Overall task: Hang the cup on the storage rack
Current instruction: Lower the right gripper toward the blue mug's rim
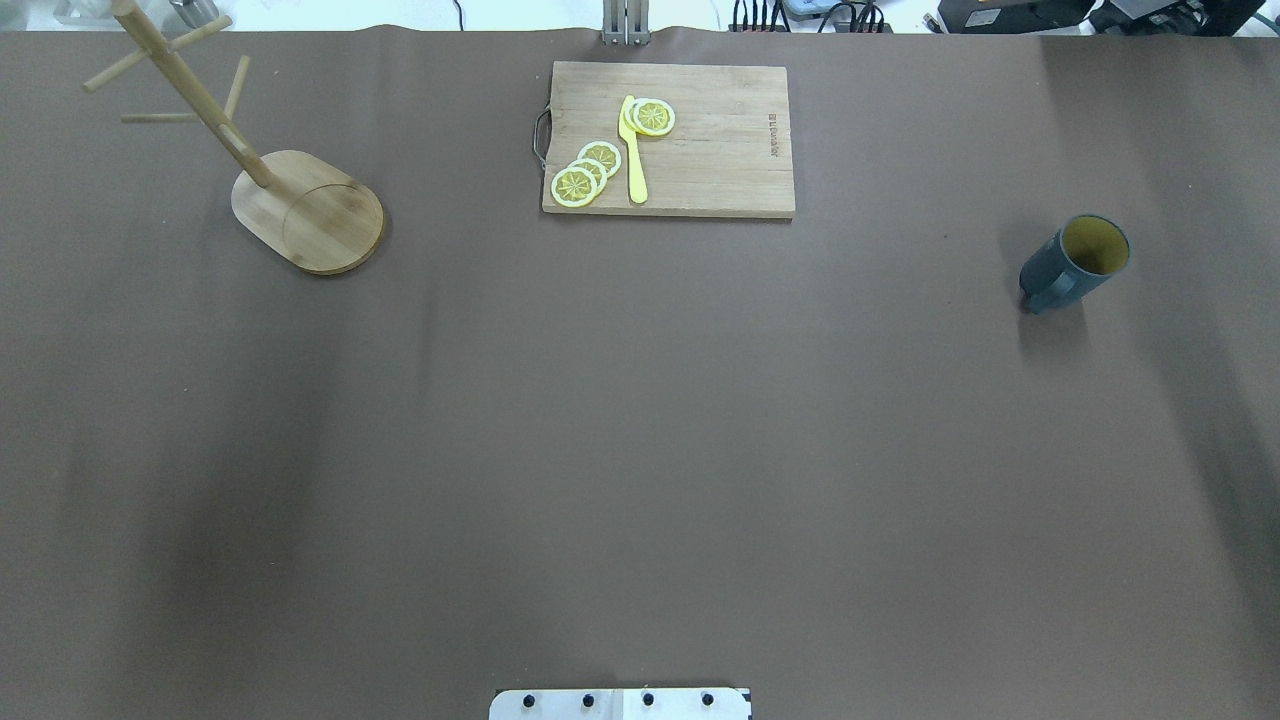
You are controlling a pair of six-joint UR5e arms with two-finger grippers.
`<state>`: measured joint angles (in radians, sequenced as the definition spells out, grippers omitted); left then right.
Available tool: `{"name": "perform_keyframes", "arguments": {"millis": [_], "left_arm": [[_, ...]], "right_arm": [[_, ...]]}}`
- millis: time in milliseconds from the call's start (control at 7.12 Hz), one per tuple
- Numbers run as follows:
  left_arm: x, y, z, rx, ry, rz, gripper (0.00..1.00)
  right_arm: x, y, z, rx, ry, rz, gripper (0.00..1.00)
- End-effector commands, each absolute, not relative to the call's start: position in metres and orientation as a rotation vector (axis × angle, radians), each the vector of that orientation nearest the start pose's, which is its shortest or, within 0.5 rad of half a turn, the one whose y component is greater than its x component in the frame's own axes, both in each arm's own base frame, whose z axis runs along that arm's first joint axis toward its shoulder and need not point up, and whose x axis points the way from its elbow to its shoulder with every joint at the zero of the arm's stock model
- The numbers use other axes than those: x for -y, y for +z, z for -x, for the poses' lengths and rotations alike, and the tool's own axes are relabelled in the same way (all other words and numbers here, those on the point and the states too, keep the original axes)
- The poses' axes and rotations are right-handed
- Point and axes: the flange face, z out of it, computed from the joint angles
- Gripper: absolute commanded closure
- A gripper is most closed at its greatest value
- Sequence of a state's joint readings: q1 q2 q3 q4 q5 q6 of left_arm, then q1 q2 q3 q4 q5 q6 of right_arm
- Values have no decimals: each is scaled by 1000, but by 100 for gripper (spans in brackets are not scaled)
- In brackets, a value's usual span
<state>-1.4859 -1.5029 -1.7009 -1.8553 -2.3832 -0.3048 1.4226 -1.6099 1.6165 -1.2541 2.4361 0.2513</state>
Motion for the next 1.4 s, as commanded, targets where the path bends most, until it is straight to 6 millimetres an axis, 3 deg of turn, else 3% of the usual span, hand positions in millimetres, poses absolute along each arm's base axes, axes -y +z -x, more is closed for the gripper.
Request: {"name": "perform_keyframes", "arguments": {"millis": [0, 140, 281, 421, 983, 1124, 1264], "left_arm": [[483, 593, 20, -854, -66, -165, 2], [483, 593, 20, -852, -66, -165, 2], [483, 595, 20, -852, -66, -163, 2], [483, 595, 20, -852, -66, -163, 2], [484, 590, 20, -855, -60, -182, 2], [484, 588, 20, -857, -58, -184, 2], [483, 586, 21, -857, -58, -188, 2]], "right_arm": [[529, 575, 54, 915, -145, -193, 0], [563, 559, 89, 931, -201, -192, 0], [574, 548, 95, 939, -220, -220, 0], [580, 539, 129, 951, -288, -247, 0], [579, 576, 128, 940, -203, -159, 0], [585, 594, 131, 932, -185, -122, 0], [595, 594, 138, 934, -186, -114, 0]]}}
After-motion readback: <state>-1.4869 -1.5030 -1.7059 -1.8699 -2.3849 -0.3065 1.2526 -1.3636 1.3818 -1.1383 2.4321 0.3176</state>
